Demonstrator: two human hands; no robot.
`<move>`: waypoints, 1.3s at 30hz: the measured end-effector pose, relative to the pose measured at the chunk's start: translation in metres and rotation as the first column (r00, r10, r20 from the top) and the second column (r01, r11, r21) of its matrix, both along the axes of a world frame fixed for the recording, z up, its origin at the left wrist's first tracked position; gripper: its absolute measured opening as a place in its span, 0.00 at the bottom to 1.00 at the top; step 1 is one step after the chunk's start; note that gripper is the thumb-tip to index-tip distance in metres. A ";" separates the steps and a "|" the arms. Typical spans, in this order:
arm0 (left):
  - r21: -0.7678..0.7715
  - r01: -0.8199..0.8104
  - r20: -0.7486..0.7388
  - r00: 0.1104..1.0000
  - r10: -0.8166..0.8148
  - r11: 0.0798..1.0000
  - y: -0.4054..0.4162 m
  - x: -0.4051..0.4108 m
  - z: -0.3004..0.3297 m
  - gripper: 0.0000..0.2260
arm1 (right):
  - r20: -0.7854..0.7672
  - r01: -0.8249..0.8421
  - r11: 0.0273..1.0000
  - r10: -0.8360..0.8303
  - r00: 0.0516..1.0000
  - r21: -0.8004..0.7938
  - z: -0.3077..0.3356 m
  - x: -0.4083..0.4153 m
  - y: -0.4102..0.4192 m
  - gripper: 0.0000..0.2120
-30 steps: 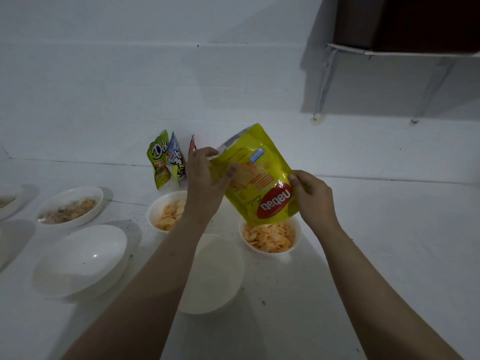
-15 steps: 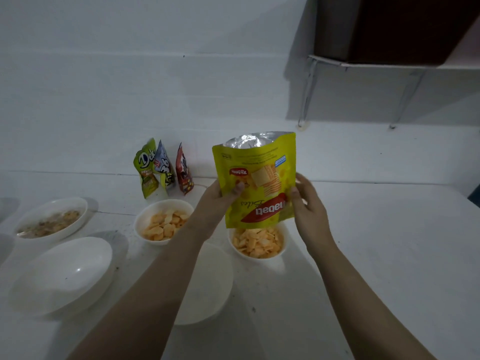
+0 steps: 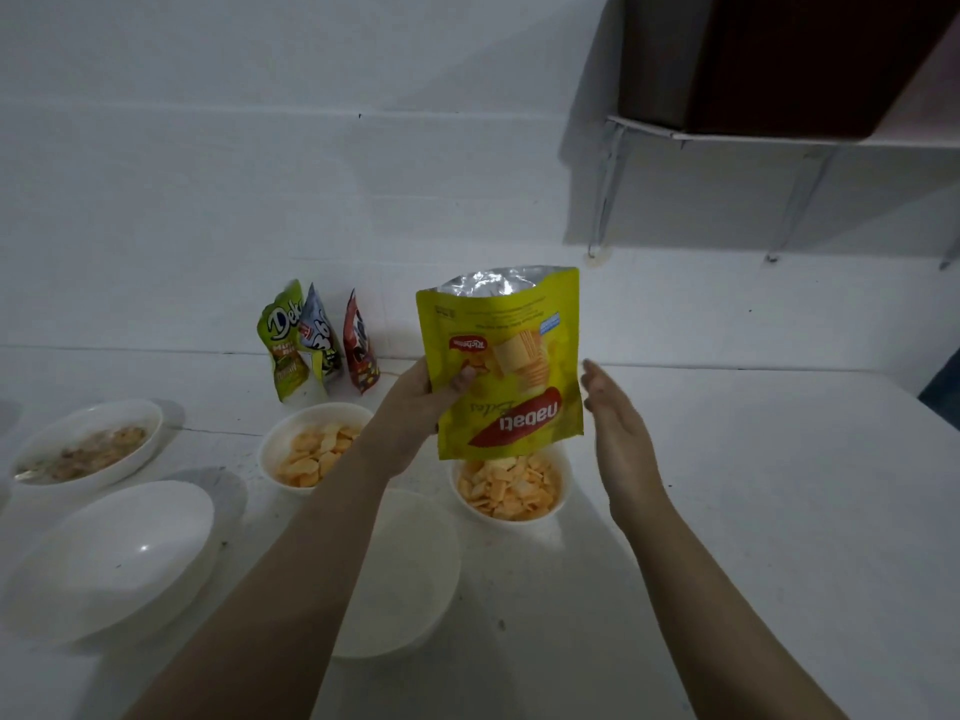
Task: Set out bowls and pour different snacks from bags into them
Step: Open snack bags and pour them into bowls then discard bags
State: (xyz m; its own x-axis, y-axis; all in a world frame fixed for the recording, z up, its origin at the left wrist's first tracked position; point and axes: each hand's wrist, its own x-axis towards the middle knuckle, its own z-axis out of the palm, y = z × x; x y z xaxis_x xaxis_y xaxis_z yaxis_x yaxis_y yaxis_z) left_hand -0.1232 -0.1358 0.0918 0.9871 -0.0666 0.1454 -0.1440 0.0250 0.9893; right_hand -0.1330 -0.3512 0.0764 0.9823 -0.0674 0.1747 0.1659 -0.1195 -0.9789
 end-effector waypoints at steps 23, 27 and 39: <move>-0.271 -0.070 0.082 0.992 0.095 0.960 -0.007 0.010 0.022 0.16 | 0.118 -0.095 0.953 0.063 0.991 0.289 0.035 0.013 -0.003 0.10; -0.239 -0.047 0.092 0.993 0.071 0.970 -0.006 0.014 0.022 0.17 | 0.040 -0.184 0.915 0.182 0.982 0.358 0.039 0.012 0.000 0.09; -0.111 -0.069 0.058 0.995 0.075 0.991 -0.015 0.007 0.001 0.11 | 0.055 -0.065 0.867 0.044 0.998 0.494 0.046 0.013 0.006 0.07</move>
State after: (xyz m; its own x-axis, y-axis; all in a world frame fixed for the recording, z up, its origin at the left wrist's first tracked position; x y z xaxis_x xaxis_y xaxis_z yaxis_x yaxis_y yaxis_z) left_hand -0.1167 -0.1509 0.0928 0.9776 0.0238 0.2090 -0.2104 0.1195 0.9703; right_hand -0.1199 -0.3450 0.1223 0.9798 -0.1022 0.1721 0.1986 0.3892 -0.8995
